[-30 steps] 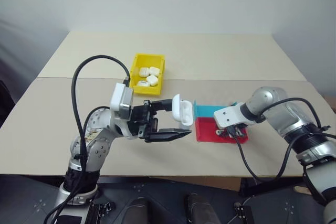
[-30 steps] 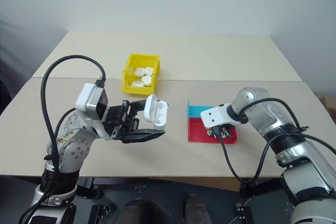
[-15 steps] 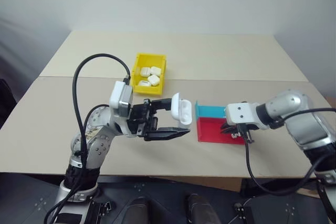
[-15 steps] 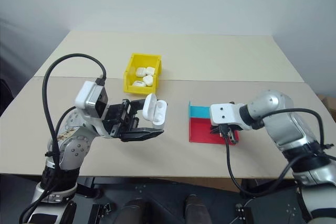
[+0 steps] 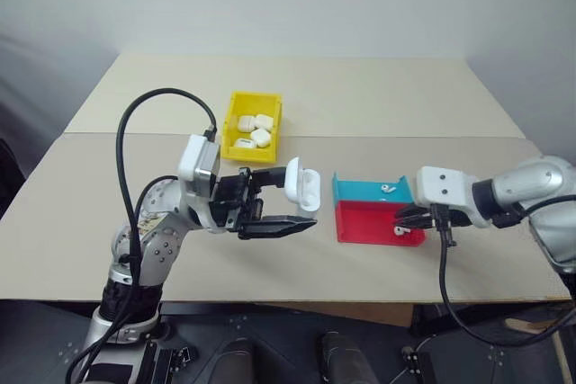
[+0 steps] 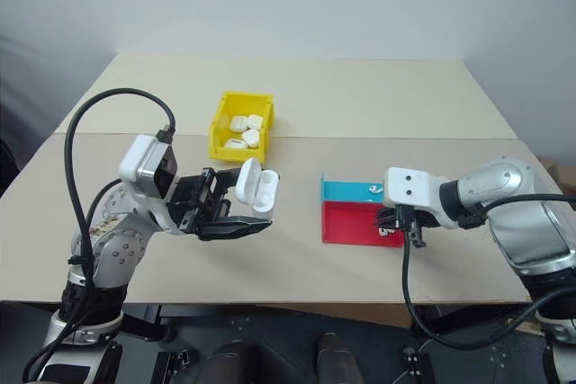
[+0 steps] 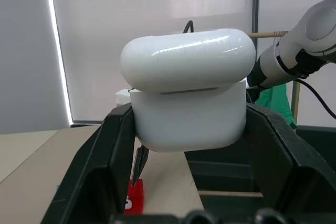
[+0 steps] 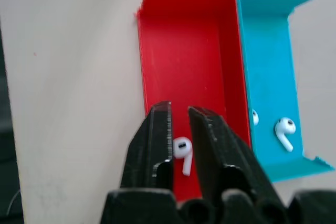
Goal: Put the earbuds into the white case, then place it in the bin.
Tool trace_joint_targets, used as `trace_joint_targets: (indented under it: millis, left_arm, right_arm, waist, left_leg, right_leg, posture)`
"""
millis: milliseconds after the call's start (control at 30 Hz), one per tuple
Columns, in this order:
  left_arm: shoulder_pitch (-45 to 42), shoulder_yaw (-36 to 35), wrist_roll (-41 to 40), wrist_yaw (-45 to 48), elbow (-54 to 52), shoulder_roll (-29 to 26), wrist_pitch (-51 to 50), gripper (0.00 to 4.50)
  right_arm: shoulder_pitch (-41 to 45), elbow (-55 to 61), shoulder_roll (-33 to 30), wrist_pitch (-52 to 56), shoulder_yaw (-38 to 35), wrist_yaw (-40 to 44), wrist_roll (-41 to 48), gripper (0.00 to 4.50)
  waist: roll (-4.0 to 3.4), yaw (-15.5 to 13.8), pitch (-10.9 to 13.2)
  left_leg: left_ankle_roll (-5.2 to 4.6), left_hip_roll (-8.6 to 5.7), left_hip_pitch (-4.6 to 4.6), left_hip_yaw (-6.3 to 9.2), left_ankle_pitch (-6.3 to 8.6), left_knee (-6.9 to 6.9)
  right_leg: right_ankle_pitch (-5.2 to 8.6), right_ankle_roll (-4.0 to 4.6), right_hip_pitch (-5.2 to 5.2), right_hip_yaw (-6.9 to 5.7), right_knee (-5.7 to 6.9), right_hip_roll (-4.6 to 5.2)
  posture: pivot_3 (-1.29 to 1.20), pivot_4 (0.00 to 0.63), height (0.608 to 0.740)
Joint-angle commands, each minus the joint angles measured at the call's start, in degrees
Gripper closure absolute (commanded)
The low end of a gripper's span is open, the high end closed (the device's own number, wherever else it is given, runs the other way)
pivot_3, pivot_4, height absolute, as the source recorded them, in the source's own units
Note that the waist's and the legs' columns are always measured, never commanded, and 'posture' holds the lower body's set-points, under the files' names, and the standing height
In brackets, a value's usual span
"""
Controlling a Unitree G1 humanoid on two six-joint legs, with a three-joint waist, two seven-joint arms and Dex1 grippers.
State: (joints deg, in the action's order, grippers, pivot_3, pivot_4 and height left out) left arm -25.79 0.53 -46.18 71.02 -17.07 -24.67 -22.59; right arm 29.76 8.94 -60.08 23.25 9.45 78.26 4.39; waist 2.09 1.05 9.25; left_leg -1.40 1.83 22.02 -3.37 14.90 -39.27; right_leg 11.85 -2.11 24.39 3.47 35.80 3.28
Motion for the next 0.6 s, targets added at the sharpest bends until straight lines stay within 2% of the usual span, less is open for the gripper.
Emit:
trace_joint_targets:
  millis: [33,67,267,600]
  left_arm:
    - [0.59,-0.23,-0.85,-0.71,-2.58,0.34,0.72,1.71]
    - [0.92,-0.32,-0.83,-0.96,-2.92,0.35,0.79,1.71]
    - [2.24,-0.58,-0.74,-2.45,-4.38,0.4,1.02,1.71]
    - [4.06,-0.57,-0.79,-4.21,-6.26,0.4,1.31,1.71]
  right_arm:
    - [3.55,-3.34,-0.9,-5.01,3.3,2.23,-3.51,2.48]
    - [4.55,-4.84,-0.57,-6.11,4.71,2.54,-4.78,2.2]
    - [8.29,-13.73,1.46,-12.12,10.18,3.37,-10.27,2.2]
    - [11.2,-22.41,4.66,-16.12,13.02,5.03,-14.22,2.2]
  waist:
    - [0.0,0.03,0.0]
    - [0.0,0.04,0.0]
    - [0.0,-0.19,0.0]
    - [0.0,-0.18,0.0]
  left_leg:
    - [0.0,0.01,-0.01,0.0,0.0,0.01]
    - [0.0,0.01,-0.01,0.0,0.0,0.01]
    - [0.0,-0.01,0.04,-0.01,0.0,0.01]
    - [0.0,0.0,0.01,-0.01,0.0,0.02]
  right_leg:
    - [0.0,0.0,0.0,0.0,0.0,-0.01]
    - [0.0,0.0,0.0,0.0,0.0,-0.01]
    - [0.0,0.0,0.02,0.0,-0.03,0.02]
    - [-0.01,0.02,0.0,0.0,-0.02,0.01]
  posture:
    - [0.0,0.15,0.74]
    - [0.0,0.15,0.74]
    - [0.0,0.15,0.74]
    - [0.0,0.15,0.74]
